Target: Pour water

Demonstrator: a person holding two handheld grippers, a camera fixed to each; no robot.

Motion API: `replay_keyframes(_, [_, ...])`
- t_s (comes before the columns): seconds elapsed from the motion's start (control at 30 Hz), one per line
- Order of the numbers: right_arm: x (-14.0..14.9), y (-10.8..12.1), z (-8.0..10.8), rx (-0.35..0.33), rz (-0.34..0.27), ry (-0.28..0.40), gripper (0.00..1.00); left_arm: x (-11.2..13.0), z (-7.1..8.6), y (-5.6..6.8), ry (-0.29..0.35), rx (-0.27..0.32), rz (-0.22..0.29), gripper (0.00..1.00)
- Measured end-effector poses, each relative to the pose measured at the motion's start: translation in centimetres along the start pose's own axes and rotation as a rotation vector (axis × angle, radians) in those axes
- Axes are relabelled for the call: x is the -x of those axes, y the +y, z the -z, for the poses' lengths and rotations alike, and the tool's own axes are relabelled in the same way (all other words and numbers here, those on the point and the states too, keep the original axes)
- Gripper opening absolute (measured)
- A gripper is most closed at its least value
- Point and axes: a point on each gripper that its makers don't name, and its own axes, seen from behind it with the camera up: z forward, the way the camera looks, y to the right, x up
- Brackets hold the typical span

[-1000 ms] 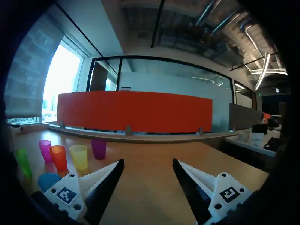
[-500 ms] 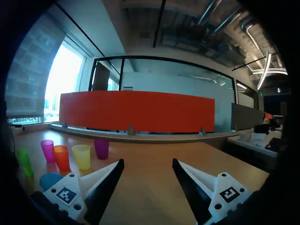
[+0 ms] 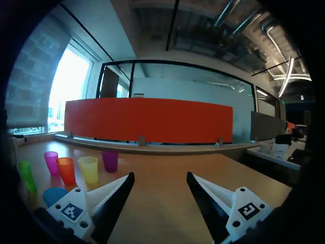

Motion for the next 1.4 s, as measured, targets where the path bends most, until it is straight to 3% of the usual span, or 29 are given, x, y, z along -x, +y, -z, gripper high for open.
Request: replay_keyframes(1.4, [-0.19,0.13,0.31,-0.010,-0.046,0.013,1.00,-0.03,-0.02,-0.01,0.000,0.000,0.000,0.91])
